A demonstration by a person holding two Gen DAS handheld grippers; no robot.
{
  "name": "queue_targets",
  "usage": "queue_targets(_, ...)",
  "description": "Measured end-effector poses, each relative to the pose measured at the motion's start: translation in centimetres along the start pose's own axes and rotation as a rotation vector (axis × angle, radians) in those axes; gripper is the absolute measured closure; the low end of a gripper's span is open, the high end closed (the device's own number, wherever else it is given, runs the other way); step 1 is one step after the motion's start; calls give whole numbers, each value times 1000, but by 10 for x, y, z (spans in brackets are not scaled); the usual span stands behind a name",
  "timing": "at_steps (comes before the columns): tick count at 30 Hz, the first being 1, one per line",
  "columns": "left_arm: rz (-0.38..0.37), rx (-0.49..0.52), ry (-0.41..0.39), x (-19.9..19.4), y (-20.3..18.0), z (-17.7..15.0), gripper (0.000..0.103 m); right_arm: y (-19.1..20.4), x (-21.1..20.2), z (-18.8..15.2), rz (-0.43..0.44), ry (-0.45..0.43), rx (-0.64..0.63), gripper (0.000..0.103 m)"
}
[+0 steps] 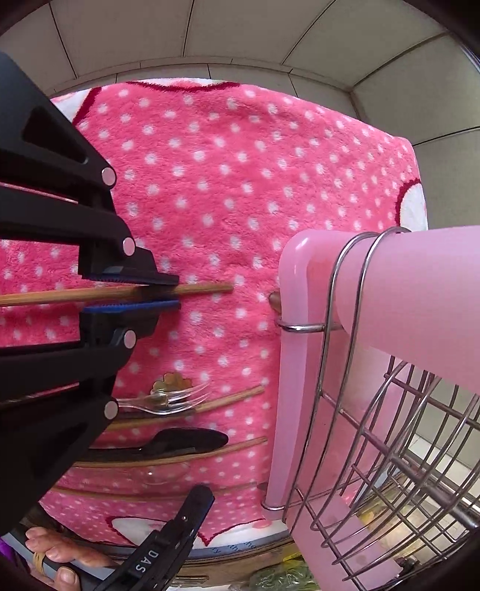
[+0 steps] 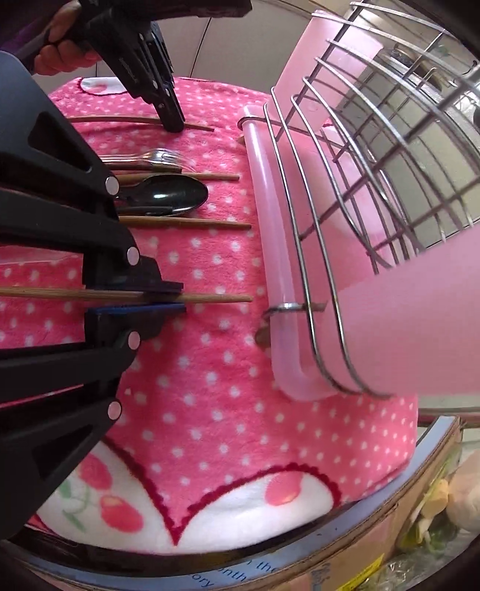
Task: Organize utensils
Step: 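Lift both held chopsticks upright and carry them over the pink cup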
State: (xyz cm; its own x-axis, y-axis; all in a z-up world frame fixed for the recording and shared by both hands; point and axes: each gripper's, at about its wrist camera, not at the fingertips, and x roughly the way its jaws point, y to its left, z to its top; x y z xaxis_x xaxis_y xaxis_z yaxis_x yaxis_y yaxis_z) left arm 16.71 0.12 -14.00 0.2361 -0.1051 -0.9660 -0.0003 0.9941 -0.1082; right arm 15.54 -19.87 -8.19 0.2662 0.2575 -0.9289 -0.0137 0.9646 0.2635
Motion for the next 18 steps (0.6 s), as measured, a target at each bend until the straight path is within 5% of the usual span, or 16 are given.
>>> queue_targets(7,29,49,-37,-1,-16,9,98,-22,-19,-7,-7,15,18,97)
queue_targets(18,-53,-39,-83,-23,1,-5,98,-13,2,-9,-11,41,-21,97)
